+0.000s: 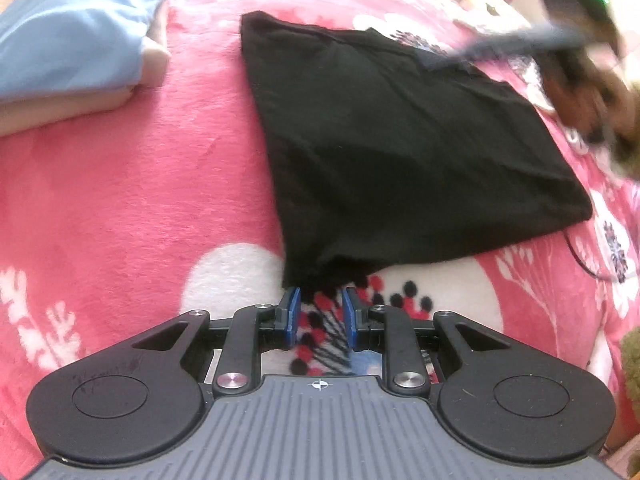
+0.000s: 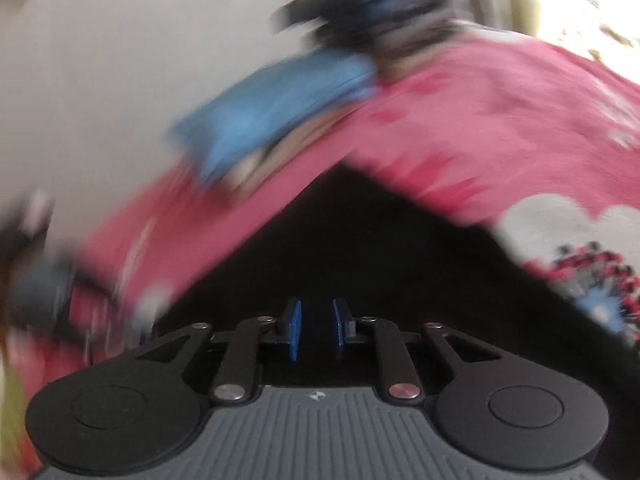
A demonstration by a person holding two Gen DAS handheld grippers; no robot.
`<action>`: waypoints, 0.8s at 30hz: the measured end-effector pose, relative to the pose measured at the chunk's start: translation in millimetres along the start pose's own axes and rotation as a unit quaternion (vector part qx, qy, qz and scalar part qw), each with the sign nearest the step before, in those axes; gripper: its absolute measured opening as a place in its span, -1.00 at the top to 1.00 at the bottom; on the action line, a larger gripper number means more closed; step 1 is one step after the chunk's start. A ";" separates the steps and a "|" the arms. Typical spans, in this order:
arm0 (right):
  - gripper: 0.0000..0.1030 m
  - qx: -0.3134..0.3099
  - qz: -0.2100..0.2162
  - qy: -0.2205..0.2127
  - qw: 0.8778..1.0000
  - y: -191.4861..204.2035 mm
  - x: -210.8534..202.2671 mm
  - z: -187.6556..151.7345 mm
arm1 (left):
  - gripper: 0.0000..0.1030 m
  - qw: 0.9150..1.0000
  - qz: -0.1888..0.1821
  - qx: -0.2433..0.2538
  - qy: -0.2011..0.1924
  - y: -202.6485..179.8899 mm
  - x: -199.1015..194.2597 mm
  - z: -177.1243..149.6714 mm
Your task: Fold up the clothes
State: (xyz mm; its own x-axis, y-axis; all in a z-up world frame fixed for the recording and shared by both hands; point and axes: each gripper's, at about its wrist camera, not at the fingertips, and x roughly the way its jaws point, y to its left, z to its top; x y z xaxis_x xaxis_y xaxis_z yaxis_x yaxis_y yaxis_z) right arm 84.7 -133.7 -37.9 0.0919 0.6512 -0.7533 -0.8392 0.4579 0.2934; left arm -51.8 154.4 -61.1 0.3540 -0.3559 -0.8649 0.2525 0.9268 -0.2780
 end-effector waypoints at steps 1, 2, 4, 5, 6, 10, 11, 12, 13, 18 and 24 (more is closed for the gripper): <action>0.65 -0.024 -0.001 0.011 1.000 13.8 2.8 -9.1 | 0.57 1.000 0.002 0.007 0.001 -0.1 0.2 1.0; 0.64 -0.032 0.004 0.022 0.999 23.0 4.8 -16.3 | 0.57 1.000 0.008 0.021 0.001 -1.0 0.6 1.7; 0.64 -0.038 0.004 0.040 0.998 35.0 7.1 -27.2 | 0.57 0.999 0.027 0.045 0.000 -0.4 1.7 2.2; 0.59 -0.036 0.005 0.046 0.998 38.6 7.2 -30.6 | 0.57 0.999 0.028 0.045 -0.002 1.4 1.5 3.1; 0.58 -0.030 0.010 0.046 0.998 40.4 5.8 -31.2 | 0.57 0.999 0.025 0.040 -0.004 3.9 0.8 4.3; 0.58 -0.040 0.019 0.031 0.999 54.4 4.8 -23.9 | 0.57 0.999 0.019 0.039 -0.016 7.9 0.6 6.2; 0.58 -0.047 0.022 0.027 0.998 58.5 6.1 -21.3 | 0.57 0.999 0.018 0.040 -0.018 8.1 1.3 6.1; 0.58 -0.050 0.028 0.023 0.998 62.1 9.6 -17.6 | 0.56 0.999 0.021 0.043 -0.018 8.6 2.1 5.7; 0.58 -0.054 0.034 0.018 0.998 66.2 11.8 -14.9 | 0.56 0.998 0.025 0.046 -0.017 9.1 2.8 5.1; 0.58 -0.138 0.039 -0.005 0.990 109.8 41.2 -13.7 | 0.57 0.996 0.054 0.076 -0.013 9.7 -3.8 -0.5; 0.57 -0.217 0.049 0.003 0.975 159.5 87.3 -33.2 | 0.58 0.996 0.074 0.053 -0.023 27.3 -12.1 -1.8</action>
State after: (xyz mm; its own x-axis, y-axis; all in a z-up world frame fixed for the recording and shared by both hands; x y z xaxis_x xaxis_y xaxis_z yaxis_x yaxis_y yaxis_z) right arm -58.9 -23.9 -76.4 -0.0014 0.6750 -0.7378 -0.9918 0.0935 0.0874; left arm -50.8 184.2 -59.0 0.4340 -0.2239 -0.8727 0.2874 0.9524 -0.1014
